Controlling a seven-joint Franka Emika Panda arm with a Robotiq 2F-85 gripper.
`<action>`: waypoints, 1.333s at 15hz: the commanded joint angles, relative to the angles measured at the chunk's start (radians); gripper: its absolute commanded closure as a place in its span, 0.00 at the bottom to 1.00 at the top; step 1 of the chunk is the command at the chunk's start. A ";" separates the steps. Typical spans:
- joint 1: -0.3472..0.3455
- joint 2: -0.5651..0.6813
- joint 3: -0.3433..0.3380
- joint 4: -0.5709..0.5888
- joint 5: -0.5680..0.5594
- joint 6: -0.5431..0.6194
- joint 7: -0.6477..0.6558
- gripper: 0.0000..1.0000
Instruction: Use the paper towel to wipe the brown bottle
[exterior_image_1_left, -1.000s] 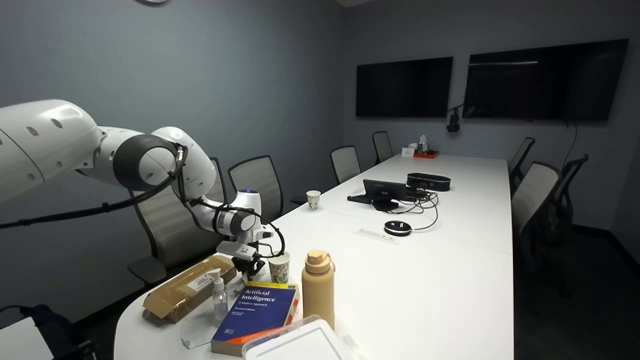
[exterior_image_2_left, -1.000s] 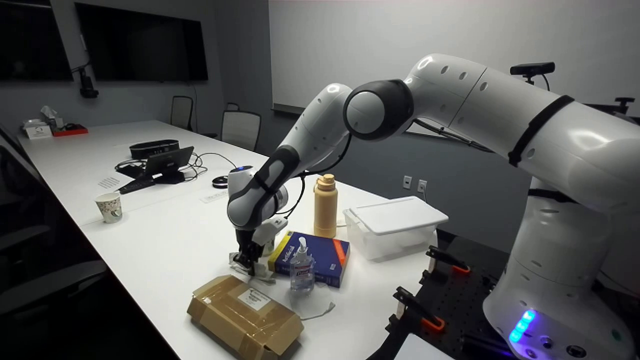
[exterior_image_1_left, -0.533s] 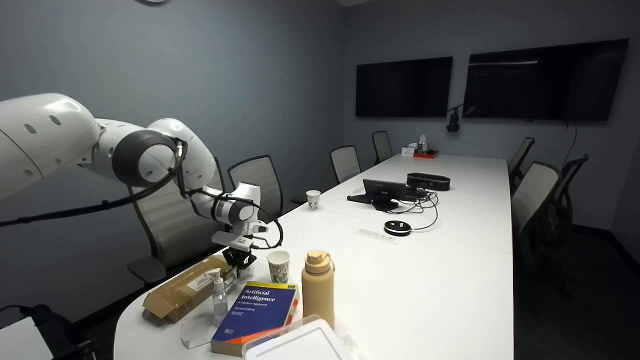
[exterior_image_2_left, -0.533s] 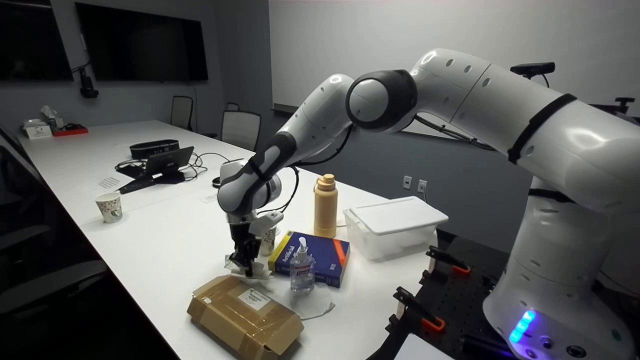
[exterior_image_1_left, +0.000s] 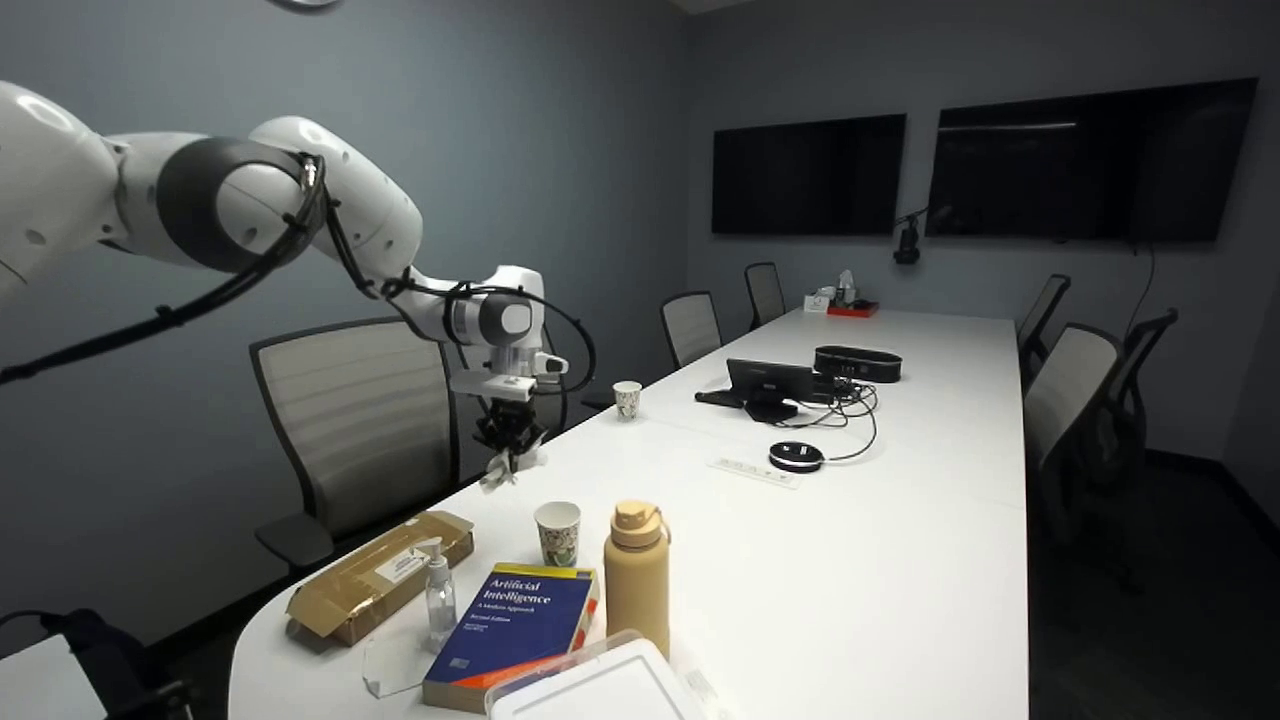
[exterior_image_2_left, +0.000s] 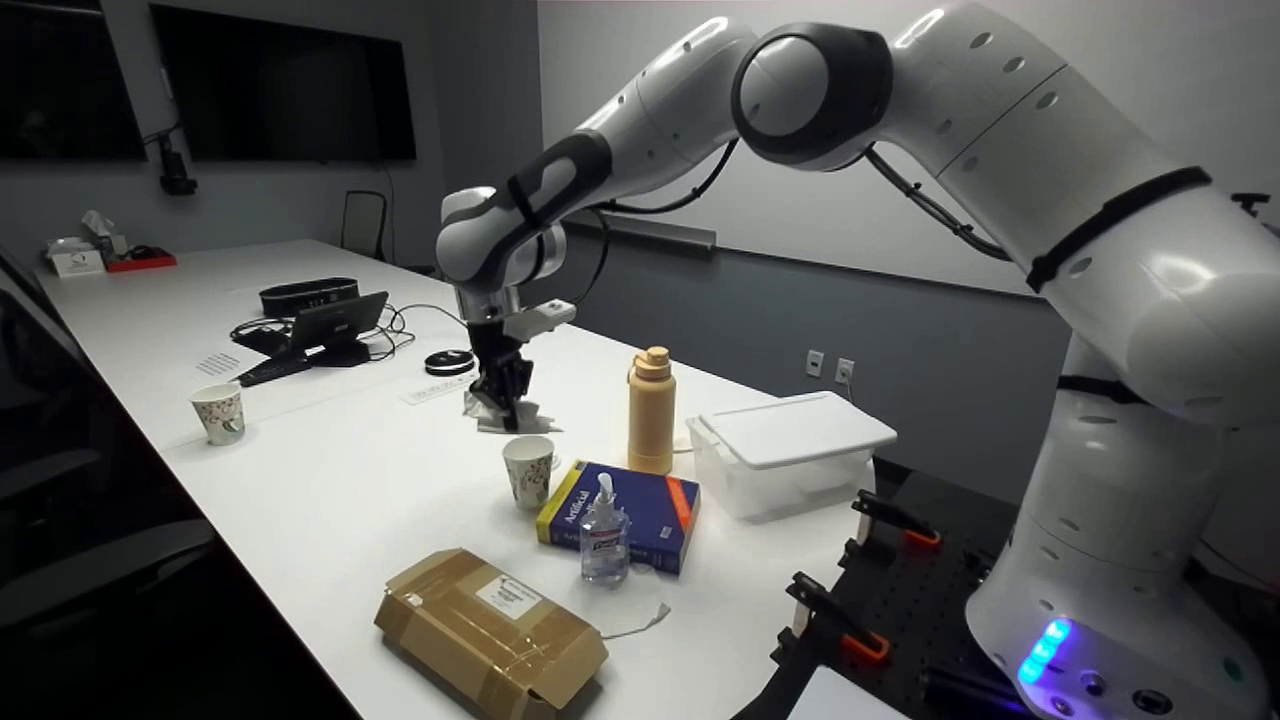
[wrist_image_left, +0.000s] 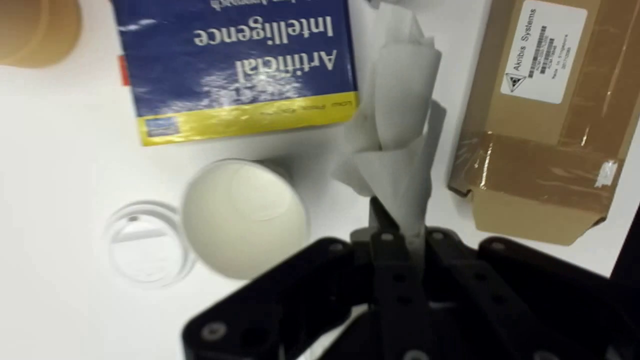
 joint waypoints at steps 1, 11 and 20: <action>-0.032 -0.195 -0.069 -0.186 -0.012 0.031 0.090 0.99; -0.166 -0.432 -0.261 -0.470 -0.056 0.192 0.285 0.99; -0.173 -0.433 -0.274 -0.548 -0.049 0.215 0.402 0.99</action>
